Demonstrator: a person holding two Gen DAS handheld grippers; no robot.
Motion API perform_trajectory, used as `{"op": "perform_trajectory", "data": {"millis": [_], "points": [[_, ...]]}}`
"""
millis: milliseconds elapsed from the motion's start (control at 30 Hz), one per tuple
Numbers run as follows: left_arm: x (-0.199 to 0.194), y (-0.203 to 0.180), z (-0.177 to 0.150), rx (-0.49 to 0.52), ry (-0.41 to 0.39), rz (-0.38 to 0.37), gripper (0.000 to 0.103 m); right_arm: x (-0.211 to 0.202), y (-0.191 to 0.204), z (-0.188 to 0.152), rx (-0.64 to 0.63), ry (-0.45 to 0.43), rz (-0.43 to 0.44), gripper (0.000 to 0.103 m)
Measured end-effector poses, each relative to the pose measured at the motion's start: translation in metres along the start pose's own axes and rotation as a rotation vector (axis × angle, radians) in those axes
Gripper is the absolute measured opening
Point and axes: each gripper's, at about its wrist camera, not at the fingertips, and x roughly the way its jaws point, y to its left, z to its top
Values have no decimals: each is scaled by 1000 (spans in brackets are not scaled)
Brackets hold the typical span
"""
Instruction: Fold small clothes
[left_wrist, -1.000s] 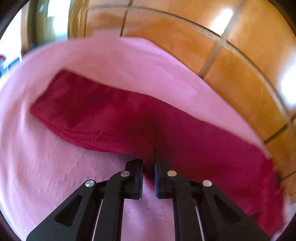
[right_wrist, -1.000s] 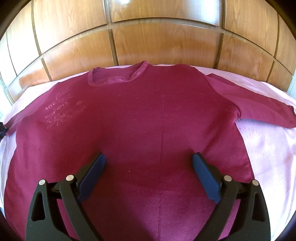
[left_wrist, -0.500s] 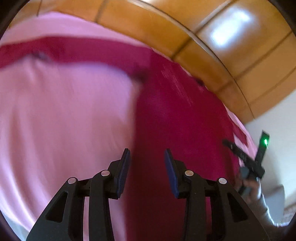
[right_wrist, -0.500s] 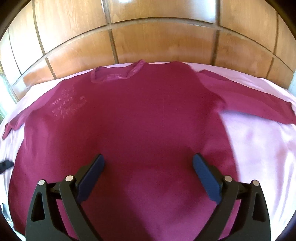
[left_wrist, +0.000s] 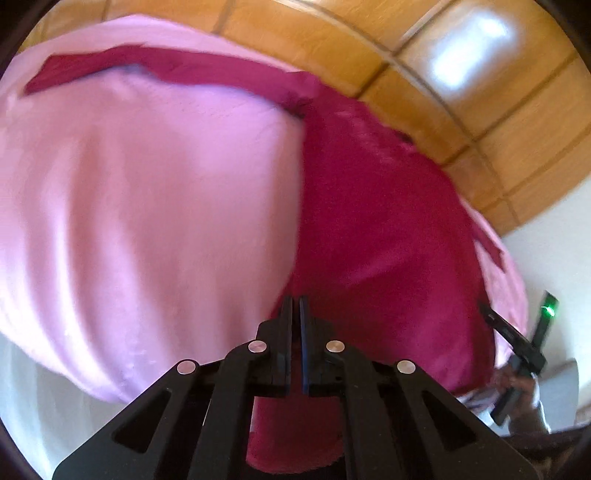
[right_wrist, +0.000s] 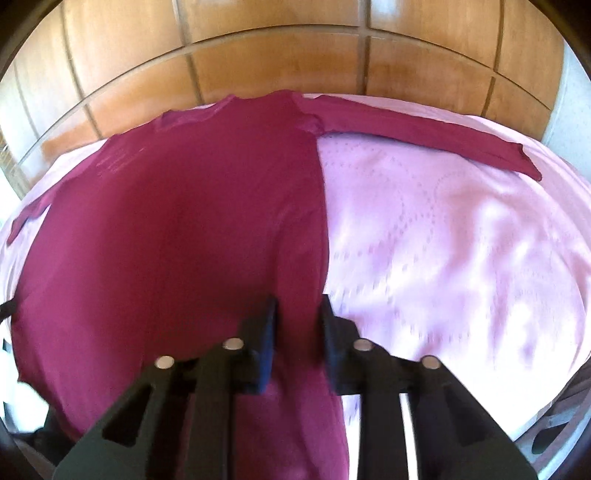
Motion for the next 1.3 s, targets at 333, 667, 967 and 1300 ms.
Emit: {"op": "perform_trajectory", "data": {"millis": [333, 667, 967, 1300], "points": [[2, -78, 5, 281, -139, 128, 45, -3, -26, 9, 92, 28, 44, 53], [93, -144, 8, 486, -61, 138, 50, 16, -174, 48, 665, -86, 50, 54], [105, -135, 0, 480, -72, 129, 59, 65, -300, 101, 996, -153, -26, 44], [111, -139, 4, 468, -59, 143, 65, 65, -339, 138, 940, -158, -206, 6]]}}
